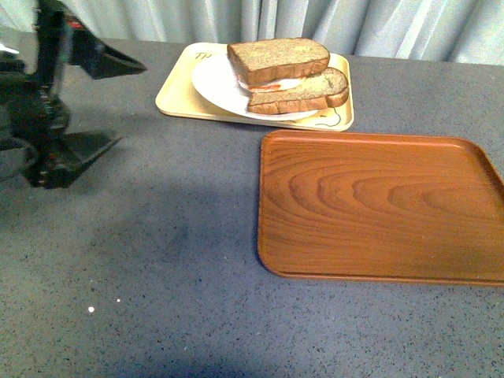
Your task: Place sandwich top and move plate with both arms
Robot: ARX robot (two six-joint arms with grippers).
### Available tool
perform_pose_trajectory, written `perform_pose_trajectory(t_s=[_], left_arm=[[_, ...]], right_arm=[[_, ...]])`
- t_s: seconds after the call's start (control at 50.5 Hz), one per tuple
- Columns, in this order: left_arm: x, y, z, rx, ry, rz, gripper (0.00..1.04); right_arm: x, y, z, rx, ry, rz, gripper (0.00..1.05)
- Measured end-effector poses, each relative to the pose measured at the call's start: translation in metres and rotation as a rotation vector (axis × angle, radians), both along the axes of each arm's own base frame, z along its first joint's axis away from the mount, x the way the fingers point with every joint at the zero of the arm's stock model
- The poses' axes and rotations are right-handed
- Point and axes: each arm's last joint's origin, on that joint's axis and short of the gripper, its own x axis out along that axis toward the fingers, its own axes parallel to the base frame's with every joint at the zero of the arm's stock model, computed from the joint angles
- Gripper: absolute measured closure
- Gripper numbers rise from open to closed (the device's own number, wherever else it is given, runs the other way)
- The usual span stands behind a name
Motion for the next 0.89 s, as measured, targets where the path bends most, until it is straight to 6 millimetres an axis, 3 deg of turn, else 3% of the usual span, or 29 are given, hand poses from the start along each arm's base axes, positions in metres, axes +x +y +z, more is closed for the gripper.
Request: perform_pose_trajectory(t_s=[0.059, 0.218, 0.297, 0.356, 0.515, 0.891], left_arm=[[-0.012, 0.012, 0.004, 0.083, -0.092, 0.05, 0.12], [-0.049, 0.037, 0.014, 0.471, -0.393, 0.301, 0.36], [-0.095, 0.042, 0.036, 0.761, -0.559, 0.409, 0.56], [-0.125, 0.043, 0.044, 0.914, -0.615, 0.395, 0.71], [-0.151, 0.043, 0.049, 1.015, -0.629, 0.356, 1.03], [-0.185, 0.043, 0.066, 1.039, -0.634, 0.35, 1.03]], right_arm=[[0.0, 0.0, 0.0, 0.0, 0.0, 0.0, 0.09], [0.0, 0.0, 0.0, 0.0, 0.001, 0.001, 0.09], [0.0, 0.0, 0.0, 0.0, 0.0, 0.002, 0.09], [0.0, 0.0, 0.0, 0.0, 0.001, 0.001, 0.09], [0.0, 0.0, 0.0, 0.0, 0.0, 0.001, 0.09], [0.0, 0.0, 0.0, 0.0, 0.0, 0.001, 0.09]])
